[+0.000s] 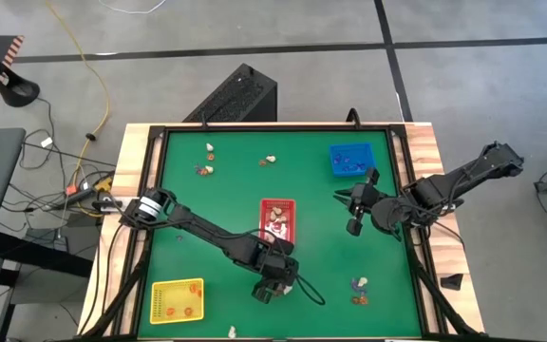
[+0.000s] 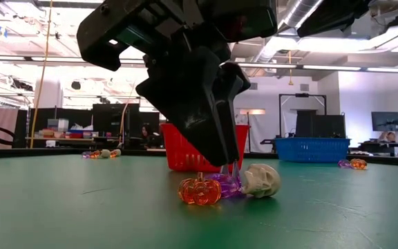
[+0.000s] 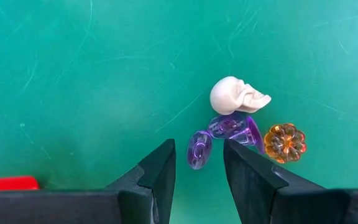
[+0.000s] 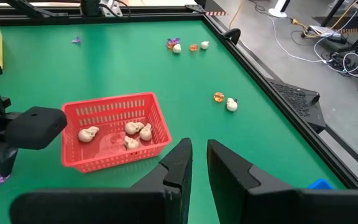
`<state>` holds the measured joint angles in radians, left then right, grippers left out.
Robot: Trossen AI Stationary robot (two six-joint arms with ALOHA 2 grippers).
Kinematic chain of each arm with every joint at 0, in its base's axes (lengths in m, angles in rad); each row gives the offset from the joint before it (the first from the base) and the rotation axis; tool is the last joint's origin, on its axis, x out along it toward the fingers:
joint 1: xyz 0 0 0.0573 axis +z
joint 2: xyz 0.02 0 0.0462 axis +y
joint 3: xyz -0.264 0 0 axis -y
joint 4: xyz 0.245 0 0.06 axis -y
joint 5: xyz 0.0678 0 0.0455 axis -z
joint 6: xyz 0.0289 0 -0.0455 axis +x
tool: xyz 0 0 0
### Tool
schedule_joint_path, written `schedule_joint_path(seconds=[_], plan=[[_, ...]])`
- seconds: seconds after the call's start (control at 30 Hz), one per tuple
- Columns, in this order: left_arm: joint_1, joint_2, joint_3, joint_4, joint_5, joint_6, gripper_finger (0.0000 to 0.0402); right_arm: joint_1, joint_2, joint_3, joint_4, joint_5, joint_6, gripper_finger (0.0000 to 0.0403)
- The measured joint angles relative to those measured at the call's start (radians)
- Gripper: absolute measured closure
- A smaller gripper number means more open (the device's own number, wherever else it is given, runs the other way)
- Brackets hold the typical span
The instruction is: Sort Halloween decoration
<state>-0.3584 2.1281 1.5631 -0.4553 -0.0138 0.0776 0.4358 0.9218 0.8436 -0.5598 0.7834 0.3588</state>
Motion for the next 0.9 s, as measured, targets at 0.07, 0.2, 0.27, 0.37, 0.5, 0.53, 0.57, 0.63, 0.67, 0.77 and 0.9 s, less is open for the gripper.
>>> schedule_joint_path(seconds=[0.07, 0.2, 0.27, 0.37, 0.5, 0.53, 0.57, 0.63, 0.67, 0.77, 0.9], plan=[[0.000, 0.000, 0.000, 0.000, 0.000, 0.002, 0.0276, 0.000, 0.000, 0.000, 0.000, 0.000, 0.000, 0.0322], [0.000, 0.000, 0.000, 0.005, -0.009, 0.012, 0.0276, 0.000, 0.000, 0.000, 0.000, 0.000, 0.000, 0.0322], [0.000, 0.000, 0.000, 0.005, -0.013, 0.012, 0.0276, 0.000, 0.000, 0.000, 0.000, 0.000, 0.000, 0.0322], [0.000, 0.000, 0.000, 0.004, -0.013, 0.011, 0.0276, 0.000, 0.000, 0.000, 0.000, 0.000, 0.000, 0.0322], [0.000, 0.000, -0.010, 0.006, -0.013, 0.007, 0.0276, 0.000, 0.000, 0.000, 0.000, 0.000, 0.000, 0.0322], [0.000, 0.000, -0.013, 0.006, -0.013, 0.006, 0.0276, 0.000, 0.000, 0.000, 0.000, 0.000, 0.000, 0.0322], [0.000, 0.000, -0.016, 0.008, -0.013, 0.006, 0.0276, 0.000, 0.000, 0.000, 0.000, 0.000, 0.000, 0.0322], [0.000, 0.000, -0.031, 0.018, -0.016, 0.006, 0.0276, 0.000, 0.000, 0.000, 0.000, 0.000, 0.000, 0.0322], [0.001, 0.000, -0.038, 0.018, -0.026, 0.005, 0.0276, 0.000, 0.000, 0.000, 0.000, 0.000, 0.000, 0.0322], [0.002, 0.002, -0.043, 0.030, -0.036, 0.005, 0.0276, 0.000, 0.000, 0.000, 0.000, 0.000, 0.000, 0.0322], [0.003, 0.002, -0.042, 0.032, -0.035, 0.005, 0.0276, 0.000, 0.000, 0.000, 0.000, 0.000, 0.000, 0.0322]])
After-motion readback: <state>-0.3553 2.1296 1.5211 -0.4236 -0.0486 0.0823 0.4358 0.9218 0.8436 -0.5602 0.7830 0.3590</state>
